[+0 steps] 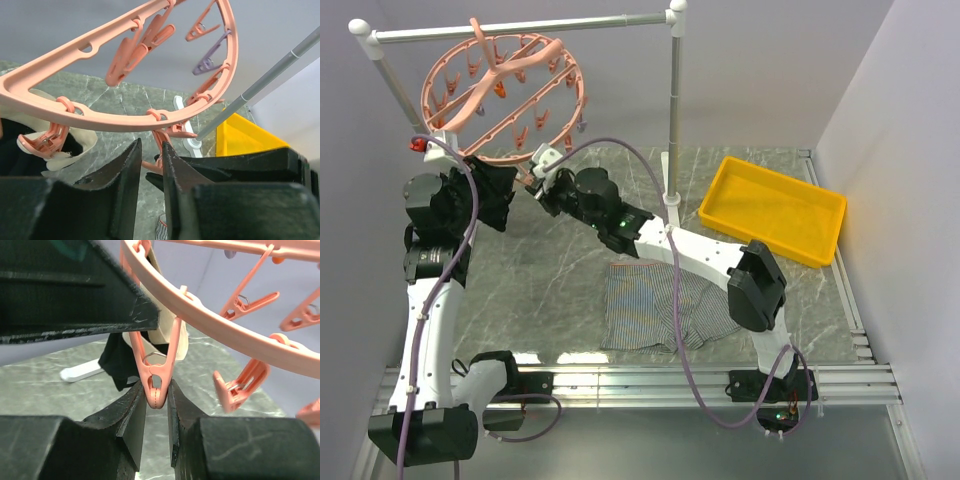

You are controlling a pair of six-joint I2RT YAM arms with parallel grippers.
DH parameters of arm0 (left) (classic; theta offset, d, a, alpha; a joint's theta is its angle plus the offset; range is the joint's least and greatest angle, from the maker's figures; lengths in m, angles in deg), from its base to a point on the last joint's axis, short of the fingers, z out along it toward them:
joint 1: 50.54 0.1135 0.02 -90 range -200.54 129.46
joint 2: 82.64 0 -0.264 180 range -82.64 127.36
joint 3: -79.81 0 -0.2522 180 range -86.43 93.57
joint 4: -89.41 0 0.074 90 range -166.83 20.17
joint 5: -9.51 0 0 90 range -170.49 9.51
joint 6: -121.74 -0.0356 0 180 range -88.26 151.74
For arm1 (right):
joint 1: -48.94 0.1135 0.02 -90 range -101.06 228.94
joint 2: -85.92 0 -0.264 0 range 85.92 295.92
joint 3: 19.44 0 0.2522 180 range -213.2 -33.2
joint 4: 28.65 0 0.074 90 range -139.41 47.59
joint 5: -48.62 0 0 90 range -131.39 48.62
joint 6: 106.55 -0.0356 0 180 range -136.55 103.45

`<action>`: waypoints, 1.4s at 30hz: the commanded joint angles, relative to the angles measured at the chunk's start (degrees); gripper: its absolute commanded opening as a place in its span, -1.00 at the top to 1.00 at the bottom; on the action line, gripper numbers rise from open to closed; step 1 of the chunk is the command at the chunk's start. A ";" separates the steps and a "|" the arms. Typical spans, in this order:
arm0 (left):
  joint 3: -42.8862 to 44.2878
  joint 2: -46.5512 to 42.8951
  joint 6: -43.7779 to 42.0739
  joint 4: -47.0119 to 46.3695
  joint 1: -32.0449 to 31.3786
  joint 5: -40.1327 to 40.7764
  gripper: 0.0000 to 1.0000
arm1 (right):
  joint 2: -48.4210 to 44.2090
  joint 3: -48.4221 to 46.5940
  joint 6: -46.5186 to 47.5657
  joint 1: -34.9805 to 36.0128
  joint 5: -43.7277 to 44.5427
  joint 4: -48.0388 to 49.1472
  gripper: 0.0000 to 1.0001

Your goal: Clip the underwear to the hanger

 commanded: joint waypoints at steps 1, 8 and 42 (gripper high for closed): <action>1.83 -0.08 2.02 3.59 0.50 0.03 0.38 | -0.87 2.03 6.12 1.21 6.43 9.55 1.00; 0.33 1.51 7.03 4.38 1.73 0.30 0.36 | 0.18 4.59 13.52 3.15 13.81 17.29 1.00; -2.04 5.99 9.23 -2.38 3.49 -8.14 0.99 | -0.17 7.49 17.14 4.03 5.91 13.97 -0.18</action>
